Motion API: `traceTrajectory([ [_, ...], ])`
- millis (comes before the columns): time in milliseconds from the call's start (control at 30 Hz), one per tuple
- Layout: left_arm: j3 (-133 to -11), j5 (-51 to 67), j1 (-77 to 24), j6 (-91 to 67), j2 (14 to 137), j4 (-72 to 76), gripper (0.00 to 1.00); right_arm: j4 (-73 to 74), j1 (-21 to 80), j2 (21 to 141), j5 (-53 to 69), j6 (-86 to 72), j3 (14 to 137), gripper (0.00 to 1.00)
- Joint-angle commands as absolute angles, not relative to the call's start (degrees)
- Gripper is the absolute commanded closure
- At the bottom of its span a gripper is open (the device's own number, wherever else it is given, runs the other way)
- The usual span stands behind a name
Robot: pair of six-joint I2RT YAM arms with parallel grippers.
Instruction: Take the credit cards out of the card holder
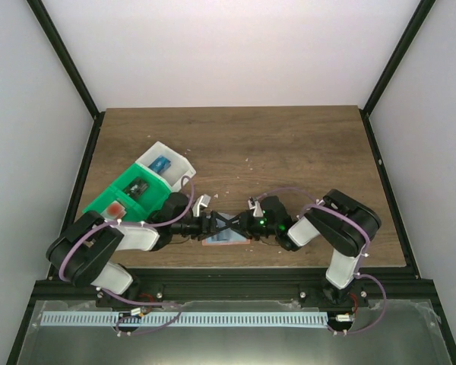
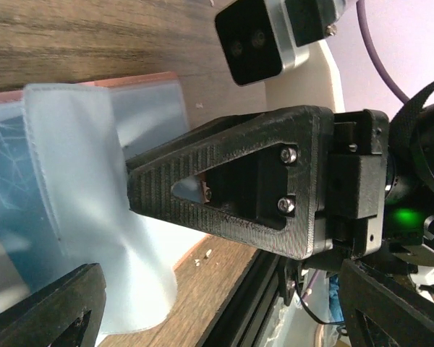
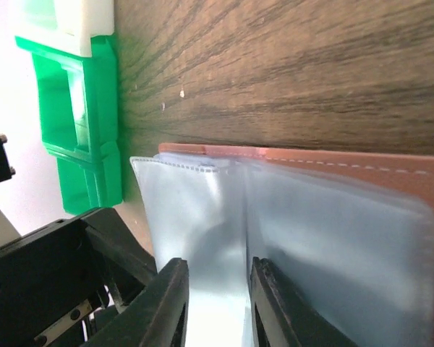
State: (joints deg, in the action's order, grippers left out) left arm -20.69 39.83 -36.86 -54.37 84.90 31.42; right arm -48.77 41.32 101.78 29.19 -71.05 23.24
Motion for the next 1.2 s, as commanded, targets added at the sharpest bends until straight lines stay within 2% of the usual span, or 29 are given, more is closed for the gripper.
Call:
traceTrajectory([
  [0,-21.98,40.88,-37.72,-55.40,85.02,35.32,0.11,-42.03,40.96,98.96,26.70,-67.62,25.00,0.70],
  [300,-23.91,42.90,-38.70,-56.15,85.67,36.77,0.11,-30.09,40.98,88.67,19.11,-61.60,24.97,0.57],
  [467,-24.33,42.61,-39.04,-56.50,86.42,37.20,0.11,-24.89,40.96,82.53,15.07,-58.51,24.56,0.56],
  [600,-24.48,40.36,-38.15,-55.36,83.89,32.65,0.10,-21.77,40.96,79.65,14.71,-56.13,24.77,0.59],
  [900,-20.91,38.94,-30.63,-52.30,77.59,24.74,0.09,-16.04,46.09,81.31,13.81,-56.70,29.37,0.60],
  [1167,-17.53,40.90,-29.09,-53.35,75.19,26.56,0.09,-13.09,50.23,87.78,12.49,-55.97,33.50,0.60],
])
